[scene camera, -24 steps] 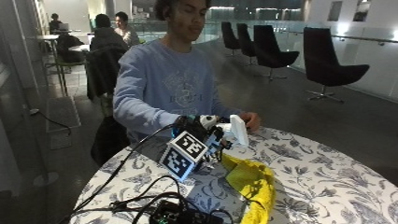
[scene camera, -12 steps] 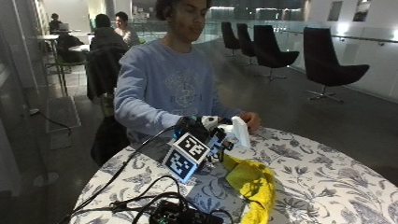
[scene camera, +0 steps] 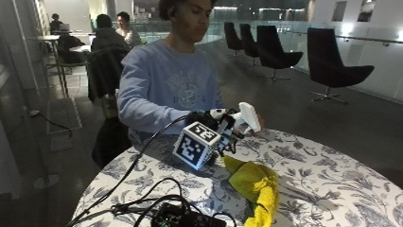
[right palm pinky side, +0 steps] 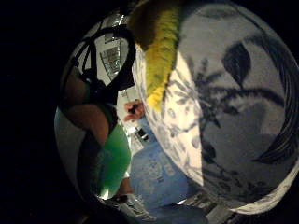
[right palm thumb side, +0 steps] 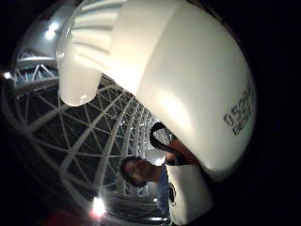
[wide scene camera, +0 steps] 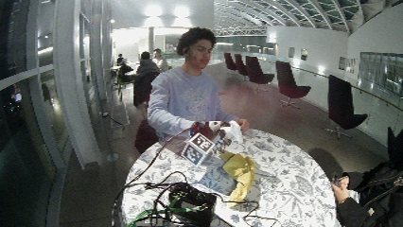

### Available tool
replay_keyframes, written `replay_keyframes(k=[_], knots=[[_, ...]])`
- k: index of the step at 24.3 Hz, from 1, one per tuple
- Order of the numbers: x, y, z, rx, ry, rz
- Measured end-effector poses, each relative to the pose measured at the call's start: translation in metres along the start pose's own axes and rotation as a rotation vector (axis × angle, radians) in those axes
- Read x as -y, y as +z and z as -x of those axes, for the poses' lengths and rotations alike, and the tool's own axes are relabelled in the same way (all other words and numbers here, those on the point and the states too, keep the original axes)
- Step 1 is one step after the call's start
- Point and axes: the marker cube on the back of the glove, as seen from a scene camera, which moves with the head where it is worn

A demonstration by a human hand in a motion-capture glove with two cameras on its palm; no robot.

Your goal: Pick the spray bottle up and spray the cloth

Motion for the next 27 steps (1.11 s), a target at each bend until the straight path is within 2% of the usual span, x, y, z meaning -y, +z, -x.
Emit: replay_keyframes(k=[3, 8, 12, 16, 20, 27], knots=[[0.003, 0.015, 0.025, -0.116, -0.198, -0.034], [0.018, 0.072, 0.052, -0.298, -0.558, -0.034], [0.044, 0.125, 0.063, -0.31, -0.713, 0.017], [0.08, 0.171, 0.058, -0.361, -0.762, 0.073], [0.115, 0.205, 0.044, -0.369, -0.749, 0.112], [0.137, 0.227, 0.022, -0.36, -0.715, 0.162]])
